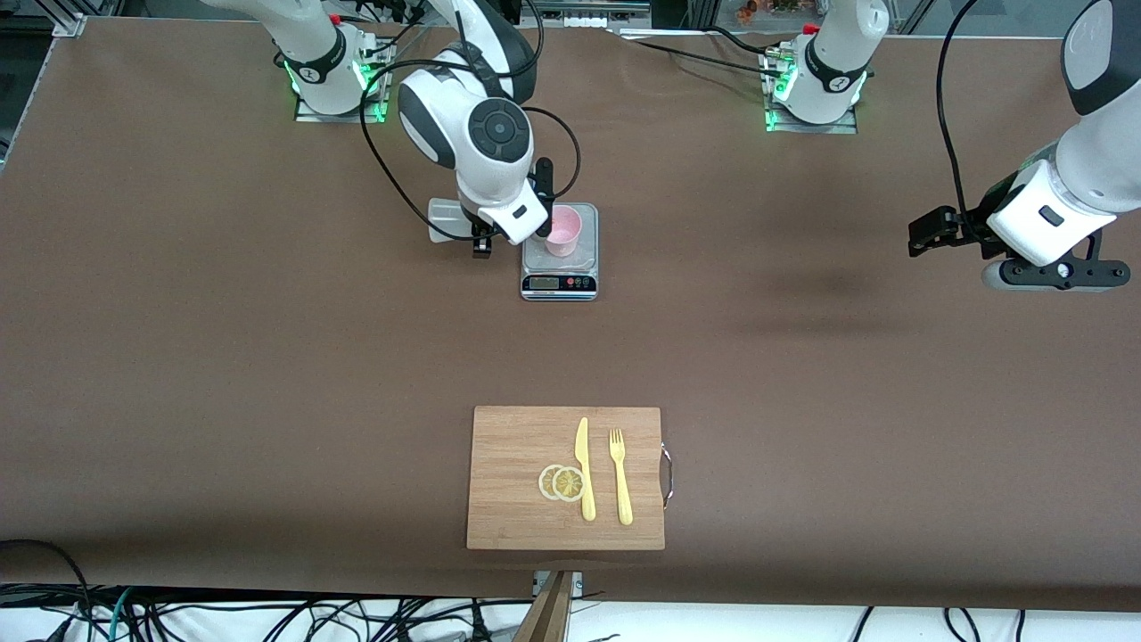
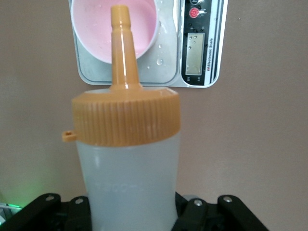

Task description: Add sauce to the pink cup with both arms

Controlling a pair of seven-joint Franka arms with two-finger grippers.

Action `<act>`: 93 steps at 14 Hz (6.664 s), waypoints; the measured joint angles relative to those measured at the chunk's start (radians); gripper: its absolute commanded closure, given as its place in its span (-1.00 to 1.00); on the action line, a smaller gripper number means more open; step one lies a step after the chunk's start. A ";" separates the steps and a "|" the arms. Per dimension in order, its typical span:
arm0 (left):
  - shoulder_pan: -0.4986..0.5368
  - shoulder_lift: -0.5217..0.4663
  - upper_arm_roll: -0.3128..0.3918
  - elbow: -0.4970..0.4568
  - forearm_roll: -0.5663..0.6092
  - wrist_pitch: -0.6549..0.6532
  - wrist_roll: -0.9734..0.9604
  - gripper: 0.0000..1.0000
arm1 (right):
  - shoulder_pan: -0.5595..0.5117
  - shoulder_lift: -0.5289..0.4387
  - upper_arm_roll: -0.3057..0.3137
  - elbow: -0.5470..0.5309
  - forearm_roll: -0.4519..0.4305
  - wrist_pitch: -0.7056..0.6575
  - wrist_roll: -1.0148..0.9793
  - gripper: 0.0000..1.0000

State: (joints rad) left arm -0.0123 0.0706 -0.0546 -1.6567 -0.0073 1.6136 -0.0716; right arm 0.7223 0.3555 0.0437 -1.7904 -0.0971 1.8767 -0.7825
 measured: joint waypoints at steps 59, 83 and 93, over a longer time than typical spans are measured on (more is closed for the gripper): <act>0.001 0.001 0.000 0.000 0.000 0.000 0.000 -1.00 | 0.083 -0.022 -0.026 0.001 -0.057 -0.042 0.038 1.00; 0.001 0.001 0.000 0.000 0.000 0.000 0.000 -1.00 | 0.076 -0.024 -0.361 -0.026 0.379 0.082 -0.597 1.00; 0.001 0.006 -0.001 0.000 0.000 0.000 0.003 -1.00 | -0.249 0.030 -0.496 -0.072 0.874 -0.080 -1.350 1.00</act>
State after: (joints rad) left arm -0.0111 0.0764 -0.0552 -1.6566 -0.0074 1.6136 -0.0691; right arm 0.4731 0.3857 -0.4526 -1.8626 0.7773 1.7970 -2.1330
